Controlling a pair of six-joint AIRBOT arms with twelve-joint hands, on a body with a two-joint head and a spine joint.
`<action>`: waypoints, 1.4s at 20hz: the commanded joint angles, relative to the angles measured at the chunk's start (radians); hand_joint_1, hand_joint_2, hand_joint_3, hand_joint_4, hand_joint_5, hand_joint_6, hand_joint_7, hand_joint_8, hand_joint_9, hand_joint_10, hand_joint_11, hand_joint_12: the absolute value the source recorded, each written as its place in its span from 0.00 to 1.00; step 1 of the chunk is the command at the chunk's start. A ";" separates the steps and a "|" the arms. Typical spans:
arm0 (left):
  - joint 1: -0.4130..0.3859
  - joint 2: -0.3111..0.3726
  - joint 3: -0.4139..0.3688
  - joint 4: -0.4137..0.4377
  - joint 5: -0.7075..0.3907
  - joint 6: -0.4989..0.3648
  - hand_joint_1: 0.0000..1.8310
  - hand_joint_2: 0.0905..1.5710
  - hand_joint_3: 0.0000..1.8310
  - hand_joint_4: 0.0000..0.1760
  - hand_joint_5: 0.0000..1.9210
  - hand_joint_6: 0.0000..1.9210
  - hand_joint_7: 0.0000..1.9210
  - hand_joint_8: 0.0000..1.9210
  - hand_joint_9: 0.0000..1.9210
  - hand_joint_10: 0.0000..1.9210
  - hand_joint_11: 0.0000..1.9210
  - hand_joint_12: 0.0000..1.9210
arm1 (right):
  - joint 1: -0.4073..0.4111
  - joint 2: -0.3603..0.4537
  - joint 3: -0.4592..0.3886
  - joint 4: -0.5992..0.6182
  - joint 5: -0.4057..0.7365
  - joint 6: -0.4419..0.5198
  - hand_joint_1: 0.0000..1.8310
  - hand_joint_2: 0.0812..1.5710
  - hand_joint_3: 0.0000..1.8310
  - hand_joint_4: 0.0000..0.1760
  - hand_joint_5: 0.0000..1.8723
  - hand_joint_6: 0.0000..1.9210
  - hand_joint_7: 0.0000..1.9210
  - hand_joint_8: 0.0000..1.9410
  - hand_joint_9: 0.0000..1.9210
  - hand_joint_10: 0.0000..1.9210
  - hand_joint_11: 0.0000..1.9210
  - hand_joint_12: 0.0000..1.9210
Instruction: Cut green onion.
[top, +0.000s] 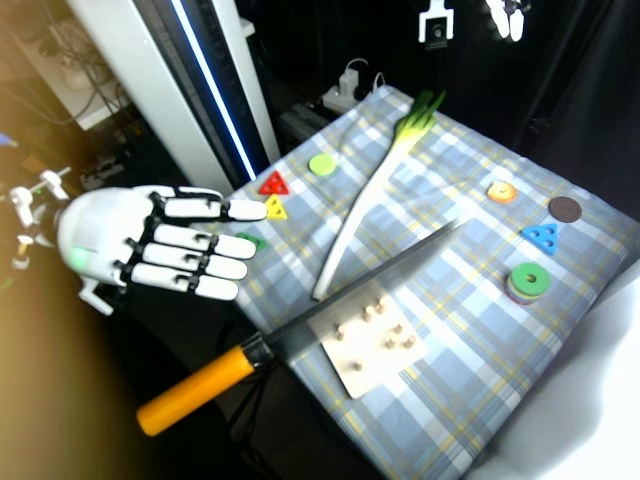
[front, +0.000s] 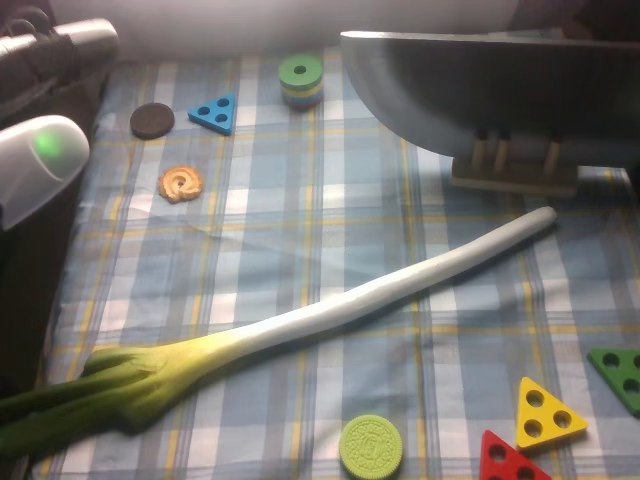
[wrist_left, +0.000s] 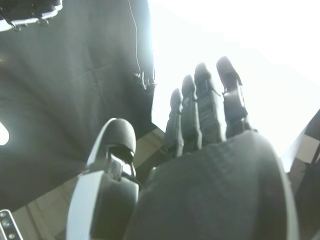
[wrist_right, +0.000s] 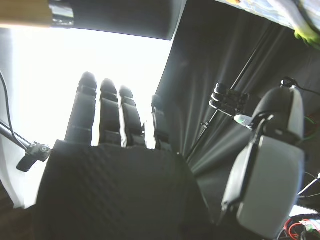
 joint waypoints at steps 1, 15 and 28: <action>-0.010 -0.002 0.005 -0.001 -0.120 -0.009 0.09 0.90 0.01 0.00 0.24 0.00 0.19 0.00 0.15 0.01 0.00 0.39 | 0.020 0.004 0.013 0.019 0.126 0.004 0.36 0.71 0.00 0.00 0.17 0.00 0.20 0.00 0.19 0.00 0.11 0.22; -0.011 -0.026 0.022 -0.003 -0.060 -0.059 0.27 0.88 0.00 0.02 0.27 0.00 0.27 0.00 0.24 0.00 0.00 0.50 | 0.272 -0.022 0.223 0.105 -0.219 -0.008 0.60 0.48 0.00 1.00 0.00 0.00 0.00 0.00 0.00 0.00 0.00 0.00; -0.006 -0.046 0.032 -0.002 -0.051 -0.111 0.35 0.88 0.00 0.18 0.28 0.00 0.24 0.00 0.24 0.00 0.00 0.40 | 0.458 -0.099 0.345 0.083 -0.555 -0.133 0.64 0.63 0.00 0.30 0.19 0.00 0.28 0.01 0.24 0.01 0.10 0.08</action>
